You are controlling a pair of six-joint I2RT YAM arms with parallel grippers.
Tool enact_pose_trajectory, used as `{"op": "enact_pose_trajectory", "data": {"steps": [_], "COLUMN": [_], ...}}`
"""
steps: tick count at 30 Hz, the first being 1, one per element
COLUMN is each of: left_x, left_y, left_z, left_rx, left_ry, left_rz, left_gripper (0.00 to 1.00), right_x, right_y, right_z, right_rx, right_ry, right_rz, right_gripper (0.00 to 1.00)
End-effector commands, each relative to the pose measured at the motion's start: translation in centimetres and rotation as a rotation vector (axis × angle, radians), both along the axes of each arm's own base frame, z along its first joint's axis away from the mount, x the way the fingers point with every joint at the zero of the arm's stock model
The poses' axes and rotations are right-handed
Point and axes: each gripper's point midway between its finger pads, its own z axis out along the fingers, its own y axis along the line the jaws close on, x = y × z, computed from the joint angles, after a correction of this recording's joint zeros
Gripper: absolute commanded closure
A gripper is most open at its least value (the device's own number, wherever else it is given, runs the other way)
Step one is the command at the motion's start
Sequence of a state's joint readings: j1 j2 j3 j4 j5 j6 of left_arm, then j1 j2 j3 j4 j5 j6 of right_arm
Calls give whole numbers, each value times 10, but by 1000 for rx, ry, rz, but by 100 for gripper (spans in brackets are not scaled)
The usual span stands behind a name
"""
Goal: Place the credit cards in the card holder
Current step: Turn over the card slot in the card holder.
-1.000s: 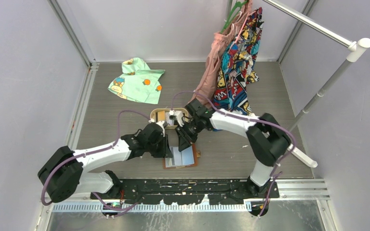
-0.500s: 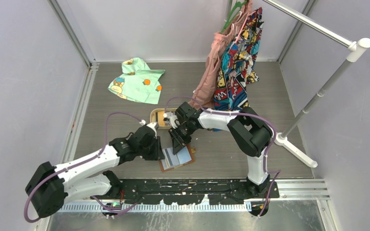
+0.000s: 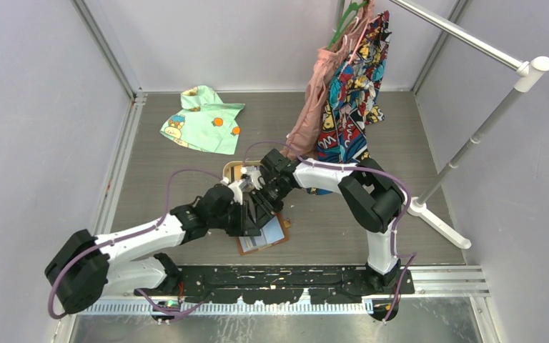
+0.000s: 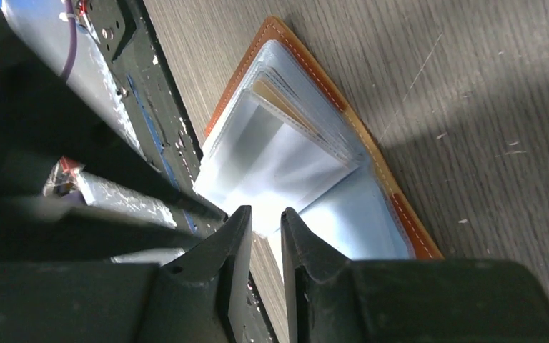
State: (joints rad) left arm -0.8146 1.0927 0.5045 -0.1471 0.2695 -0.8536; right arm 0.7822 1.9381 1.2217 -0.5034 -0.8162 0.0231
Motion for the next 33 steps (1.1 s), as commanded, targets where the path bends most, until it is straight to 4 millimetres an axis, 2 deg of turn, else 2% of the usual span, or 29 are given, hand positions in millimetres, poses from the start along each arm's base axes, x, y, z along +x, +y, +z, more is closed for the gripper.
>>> {"op": "enact_pose_trajectory", "data": {"steps": [1,5,8,9,10,11,12,13,14,17,20,23,25,28,33], "left_x": [0,-5,-7,-7,-6,-4,-1,3,7,22,39,55,67,85,114], "left_y": [0,24,37,39,40,39,38,36,34,33,43,57,69,86,101], "left_z": [-23,-54,-62,-61,-59,-54,-47,-38,-28,2,29,42,44,43,42], "left_rx": [4,109,146,145,141,130,114,96,76,33,16,22,32,28,-43], "left_ry": [29,89,104,99,93,80,60,31,-3,-118,-239,-319,-347,-351,-323], "left_rz": [2,53,79,82,84,79,77,74,74,88,130,188,233,302,385], "left_gripper": [84,87,88,87,85,83,79,74,70,58,43,29,19,13,15], "right_x": [17,39,63,73,84,96,107,114,124,136,157,171,178,187,192], "right_y": [1,-14,-26,-29,-31,-32,-30,-25,-23,-14,-4,8,14,19,30], "right_z": [40,64,84,92,100,109,118,126,130,135,132,132,124,111,92], "right_rx": [87,88,63,55,43,45,69,113,140,184,208,217,189,160,129], "right_ry": [-101,-241,-413,-489,-565,-637,-682,-663,-603,-404,-410,-353,-280,-233,-166], "right_rz": [28,35,24,17,2,-15,-34,-74,-145,-192,-277,-379,-426,-477,-507], "right_gripper": [72,72,69,64,54,37,15,2,1,0,6,29,35,36,38]}}
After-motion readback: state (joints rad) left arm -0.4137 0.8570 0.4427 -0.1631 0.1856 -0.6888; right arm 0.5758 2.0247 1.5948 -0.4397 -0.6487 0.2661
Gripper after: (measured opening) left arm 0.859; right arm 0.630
